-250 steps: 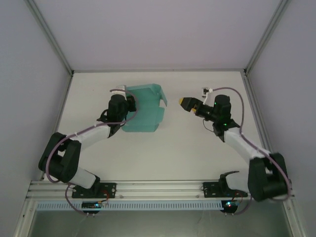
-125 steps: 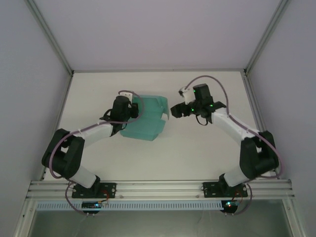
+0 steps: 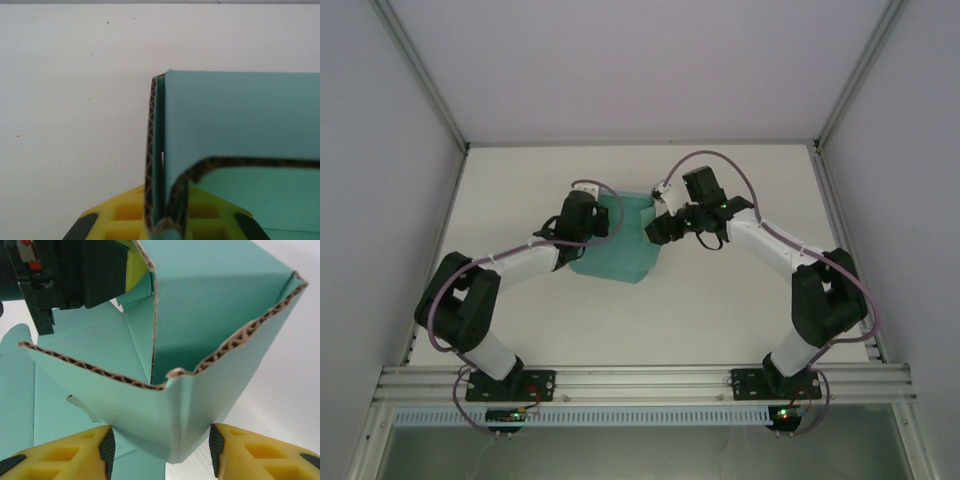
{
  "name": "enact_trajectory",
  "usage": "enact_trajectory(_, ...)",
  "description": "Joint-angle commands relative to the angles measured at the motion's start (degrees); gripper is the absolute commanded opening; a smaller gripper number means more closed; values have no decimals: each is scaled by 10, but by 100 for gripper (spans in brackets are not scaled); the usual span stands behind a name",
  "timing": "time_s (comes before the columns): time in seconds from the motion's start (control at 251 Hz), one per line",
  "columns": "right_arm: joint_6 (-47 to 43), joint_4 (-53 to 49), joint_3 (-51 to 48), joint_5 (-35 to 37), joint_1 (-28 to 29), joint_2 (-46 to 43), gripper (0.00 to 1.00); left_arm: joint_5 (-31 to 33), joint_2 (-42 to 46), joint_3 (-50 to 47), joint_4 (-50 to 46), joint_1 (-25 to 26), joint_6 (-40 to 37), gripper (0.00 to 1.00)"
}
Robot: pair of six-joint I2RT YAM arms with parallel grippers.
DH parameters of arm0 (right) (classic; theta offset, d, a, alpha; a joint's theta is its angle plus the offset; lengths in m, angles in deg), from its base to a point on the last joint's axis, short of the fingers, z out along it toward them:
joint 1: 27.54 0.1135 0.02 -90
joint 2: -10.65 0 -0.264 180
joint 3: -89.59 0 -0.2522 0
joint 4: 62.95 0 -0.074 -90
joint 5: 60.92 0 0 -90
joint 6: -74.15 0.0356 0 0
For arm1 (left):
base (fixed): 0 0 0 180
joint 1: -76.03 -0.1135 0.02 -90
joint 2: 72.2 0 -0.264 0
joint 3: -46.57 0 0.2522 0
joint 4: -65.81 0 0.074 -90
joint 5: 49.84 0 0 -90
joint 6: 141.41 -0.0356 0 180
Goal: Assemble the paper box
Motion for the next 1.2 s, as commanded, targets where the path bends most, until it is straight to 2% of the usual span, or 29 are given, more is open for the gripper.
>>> enact_trajectory(0.0,35,28,7,44,4,9,47,9,-3,19,-4,13,-22,0)
enact_trajectory(0.06,54,52,10,82,13,15,44,19,-2,20,-4,21,-30,0)
enact_trajectory(0.12,84,82,11,131,24,21,34,28,-2,22,-7,29,-29,0)
enact_trajectory(0.168,110,99,15,170,34,27,31,30,-2,23,-8,34,-24,0)
enact_trajectory(0.347,210,144,21,425,80,62,26,51,-9,32,-10,55,6,0)
enact_trajectory(0.483,265,138,42,545,93,105,4,64,-19,47,-20,69,19,0)
enact_trajectory(0.539,278,112,60,574,95,120,1,78,-23,54,-31,74,29,0)
enact_trajectory(0.682,287,90,62,583,95,118,2,96,-26,54,-37,77,51,0)
enact_trajectory(0.734,294,86,61,593,95,115,5,97,-27,54,-37,77,55,0)
enact_trajectory(0.778,304,95,56,587,95,112,15,93,-28,54,-37,77,57,0)
enact_trajectory(0.81,307,111,48,578,94,109,21,89,-28,54,-34,78,57,0)
enact_trajectory(0.91,285,174,21,494,82,100,22,79,-27,53,-32,77,58,0)
enact_trajectory(0.966,277,197,12,442,69,96,20,75,-25,51,-32,77,57,0)
enact_trajectory(1.046,274,213,5,403,56,91,14,65,-21,47,-27,78,56,0)
enact_trajectory(1.165,255,195,14,438,57,91,0,71,-19,43,-26,78,64,0)
enact_trajectory(1.197,255,183,19,458,58,94,0,73,-18,44,-29,78,66,0)
